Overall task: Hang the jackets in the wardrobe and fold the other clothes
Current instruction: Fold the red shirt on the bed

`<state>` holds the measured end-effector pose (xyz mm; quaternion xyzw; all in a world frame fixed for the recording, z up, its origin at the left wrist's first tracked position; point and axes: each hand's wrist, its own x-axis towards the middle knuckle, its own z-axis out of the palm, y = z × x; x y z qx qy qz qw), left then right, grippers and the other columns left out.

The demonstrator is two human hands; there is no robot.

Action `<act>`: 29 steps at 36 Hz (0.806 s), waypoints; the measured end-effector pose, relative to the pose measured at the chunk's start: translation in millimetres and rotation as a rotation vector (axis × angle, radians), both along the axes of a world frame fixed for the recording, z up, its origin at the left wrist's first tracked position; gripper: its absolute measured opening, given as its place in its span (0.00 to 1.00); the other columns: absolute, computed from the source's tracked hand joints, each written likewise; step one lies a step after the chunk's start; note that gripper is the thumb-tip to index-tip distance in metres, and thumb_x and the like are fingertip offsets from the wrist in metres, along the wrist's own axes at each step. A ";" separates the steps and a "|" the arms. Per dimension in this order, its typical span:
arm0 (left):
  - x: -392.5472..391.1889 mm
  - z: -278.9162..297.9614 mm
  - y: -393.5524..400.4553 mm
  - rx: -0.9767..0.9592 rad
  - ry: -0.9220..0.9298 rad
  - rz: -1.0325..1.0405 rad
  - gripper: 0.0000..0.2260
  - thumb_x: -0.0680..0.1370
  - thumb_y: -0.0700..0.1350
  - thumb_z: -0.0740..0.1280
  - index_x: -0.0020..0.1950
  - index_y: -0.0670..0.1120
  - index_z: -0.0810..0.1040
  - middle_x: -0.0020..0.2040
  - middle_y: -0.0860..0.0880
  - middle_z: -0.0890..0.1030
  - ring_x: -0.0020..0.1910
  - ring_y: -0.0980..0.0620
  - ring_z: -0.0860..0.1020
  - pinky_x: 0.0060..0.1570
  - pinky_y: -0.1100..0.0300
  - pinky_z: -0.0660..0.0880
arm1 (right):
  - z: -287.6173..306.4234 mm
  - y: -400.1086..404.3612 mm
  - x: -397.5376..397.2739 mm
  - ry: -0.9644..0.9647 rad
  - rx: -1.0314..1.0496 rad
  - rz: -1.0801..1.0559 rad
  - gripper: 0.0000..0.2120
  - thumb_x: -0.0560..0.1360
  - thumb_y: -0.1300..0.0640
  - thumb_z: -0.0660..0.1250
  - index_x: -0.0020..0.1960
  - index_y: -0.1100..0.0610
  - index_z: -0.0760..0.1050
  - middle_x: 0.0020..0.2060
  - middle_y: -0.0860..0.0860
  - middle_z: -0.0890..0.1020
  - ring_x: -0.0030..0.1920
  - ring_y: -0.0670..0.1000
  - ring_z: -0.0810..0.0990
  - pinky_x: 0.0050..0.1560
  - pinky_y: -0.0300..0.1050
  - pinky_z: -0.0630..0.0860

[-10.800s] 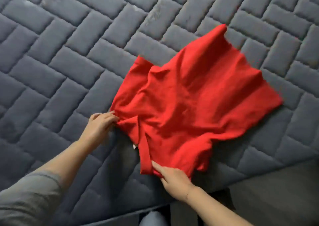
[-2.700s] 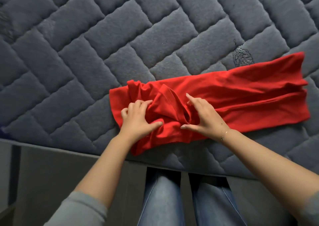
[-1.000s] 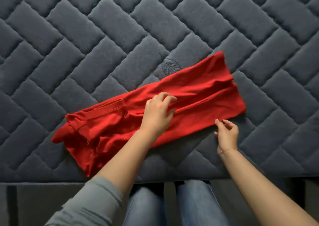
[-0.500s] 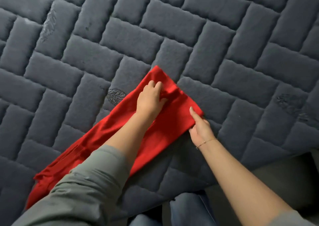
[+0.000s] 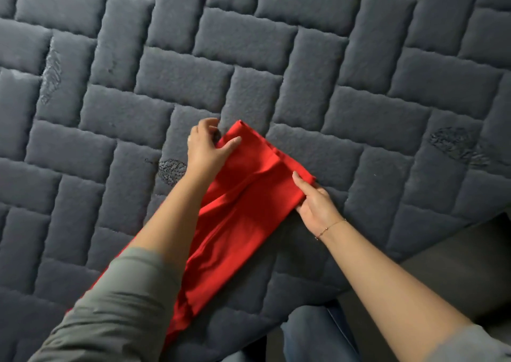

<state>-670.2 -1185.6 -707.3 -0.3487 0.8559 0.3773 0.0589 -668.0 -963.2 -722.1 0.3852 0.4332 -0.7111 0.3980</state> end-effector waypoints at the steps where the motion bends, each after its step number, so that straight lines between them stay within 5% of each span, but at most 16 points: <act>1: -4.9 -1.9 -2.8 0.080 -0.064 0.015 0.21 0.71 0.48 0.76 0.61 0.43 0.75 0.54 0.42 0.75 0.54 0.48 0.74 0.59 0.56 0.71 | 0.9 -0.2 0.0 0.010 -0.010 -0.014 0.12 0.75 0.57 0.69 0.57 0.59 0.78 0.51 0.55 0.85 0.52 0.50 0.84 0.50 0.44 0.79; 4: -13.7 3.6 -9.9 0.317 -0.140 0.008 0.16 0.74 0.45 0.73 0.59 0.43 0.77 0.44 0.48 0.76 0.41 0.52 0.74 0.45 0.58 0.72 | 8.0 -4.1 3.4 0.068 -0.020 -0.037 0.11 0.77 0.58 0.67 0.58 0.61 0.78 0.53 0.56 0.84 0.54 0.51 0.83 0.52 0.44 0.79; 7: -6.2 21.7 -20.2 0.517 -0.079 -0.066 0.02 0.76 0.44 0.71 0.47 0.47 0.80 0.37 0.49 0.76 0.35 0.56 0.73 0.37 0.63 0.70 | 21.0 -10.6 16.3 0.173 0.055 -0.009 0.08 0.76 0.57 0.69 0.54 0.57 0.80 0.52 0.55 0.85 0.52 0.50 0.83 0.51 0.42 0.78; 10: 15.6 42.9 -37.2 0.561 -0.013 -0.150 0.02 0.77 0.43 0.70 0.46 0.46 0.81 0.41 0.45 0.77 0.40 0.53 0.74 0.44 0.60 0.69 | 40.7 -16.8 39.8 0.358 0.190 0.089 0.07 0.75 0.54 0.71 0.51 0.54 0.82 0.50 0.52 0.85 0.54 0.49 0.83 0.55 0.44 0.76; 14: 66.7 75.6 -67.1 0.595 0.058 -0.277 0.02 0.77 0.38 0.69 0.47 0.45 0.80 0.44 0.43 0.79 0.45 0.50 0.74 0.52 0.57 0.70 | 79.7 -32.6 87.6 0.711 0.298 0.183 0.07 0.74 0.56 0.71 0.47 0.45 0.84 0.45 0.44 0.86 0.49 0.41 0.83 0.50 0.32 0.75; 19: 164.8 107.7 -115.6 0.328 0.142 -0.502 0.05 0.75 0.33 0.69 0.48 0.40 0.78 0.40 0.49 0.75 0.38 0.64 0.73 0.45 0.68 0.71 | 115.1 -63.0 187.5 0.987 0.393 0.423 0.11 0.74 0.60 0.71 0.56 0.55 0.82 0.53 0.46 0.84 0.56 0.44 0.81 0.61 0.38 0.73; 23: 262.2 122.4 -158.2 0.077 0.186 -0.677 0.10 0.75 0.44 0.69 0.47 0.37 0.82 0.43 0.44 0.78 0.44 0.46 0.77 0.48 0.56 0.71 | 124.7 -94.3 288.1 1.261 0.476 0.627 0.15 0.70 0.62 0.71 0.56 0.62 0.80 0.55 0.49 0.82 0.56 0.44 0.79 0.62 0.37 0.72; 26: 335.4 122.8 -187.7 0.023 0.142 -0.751 0.20 0.77 0.57 0.63 0.47 0.40 0.83 0.46 0.47 0.80 0.44 0.45 0.78 0.49 0.54 0.70 | 113.5 -121.8 362.9 1.324 0.463 0.756 0.18 0.67 0.67 0.73 0.56 0.60 0.82 0.56 0.51 0.82 0.57 0.47 0.79 0.63 0.40 0.72; 29: 395.6 104.1 -214.7 -0.106 0.082 -0.806 0.04 0.72 0.41 0.71 0.44 0.43 0.84 0.45 0.47 0.81 0.42 0.41 0.79 0.47 0.55 0.69 | 91.2 -147.0 421.8 1.367 0.437 0.920 0.20 0.64 0.67 0.73 0.55 0.59 0.83 0.57 0.52 0.82 0.59 0.51 0.80 0.63 0.43 0.73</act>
